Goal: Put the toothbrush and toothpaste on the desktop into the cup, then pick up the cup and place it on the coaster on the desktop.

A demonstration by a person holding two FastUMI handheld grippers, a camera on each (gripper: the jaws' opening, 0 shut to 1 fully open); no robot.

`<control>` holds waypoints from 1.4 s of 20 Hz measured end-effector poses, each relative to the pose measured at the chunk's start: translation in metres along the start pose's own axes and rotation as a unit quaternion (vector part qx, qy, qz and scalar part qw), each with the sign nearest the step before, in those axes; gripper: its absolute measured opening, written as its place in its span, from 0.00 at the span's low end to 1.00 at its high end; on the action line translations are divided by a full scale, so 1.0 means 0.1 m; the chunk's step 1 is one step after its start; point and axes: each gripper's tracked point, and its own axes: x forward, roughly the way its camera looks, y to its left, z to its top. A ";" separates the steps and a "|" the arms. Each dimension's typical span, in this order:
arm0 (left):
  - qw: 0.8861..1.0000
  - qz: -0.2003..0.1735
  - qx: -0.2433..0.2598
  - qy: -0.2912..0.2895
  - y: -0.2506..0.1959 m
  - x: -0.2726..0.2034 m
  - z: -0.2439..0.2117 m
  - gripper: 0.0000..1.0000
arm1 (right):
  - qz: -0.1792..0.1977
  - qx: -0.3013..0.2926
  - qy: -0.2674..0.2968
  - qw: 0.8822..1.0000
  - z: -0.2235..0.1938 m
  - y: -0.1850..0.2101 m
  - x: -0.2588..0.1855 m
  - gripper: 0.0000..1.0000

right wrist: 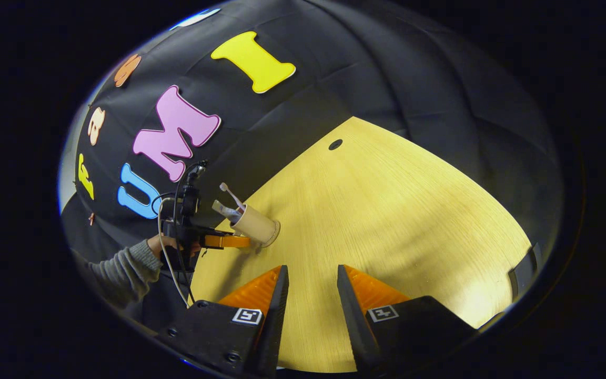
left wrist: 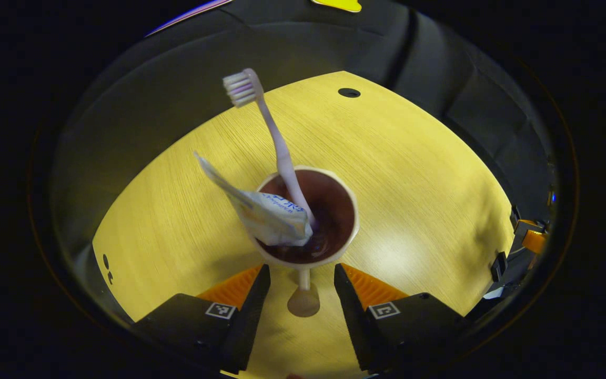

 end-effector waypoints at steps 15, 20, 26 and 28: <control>0.993 0.012 -0.058 -0.103 0.07 -1.12 -0.22 0.80 | 0.038 -0.036 -0.003 0.999 -0.02 0.68 -0.02 0.58; 0.987 0.017 -0.092 -0.129 0.16 -1.50 -0.53 0.80 | 0.053 -0.058 0.004 0.997 -0.06 0.99 -0.02 0.58; 0.970 0.054 -0.105 -0.215 0.39 -2.02 -0.78 0.80 | 0.073 -0.086 0.015 0.994 -0.19 1.36 -0.02 0.58; 0.964 0.046 -0.107 -0.238 0.32 -2.16 -0.83 0.80 | 0.077 -0.093 0.020 0.992 -0.25 1.46 -0.02 0.58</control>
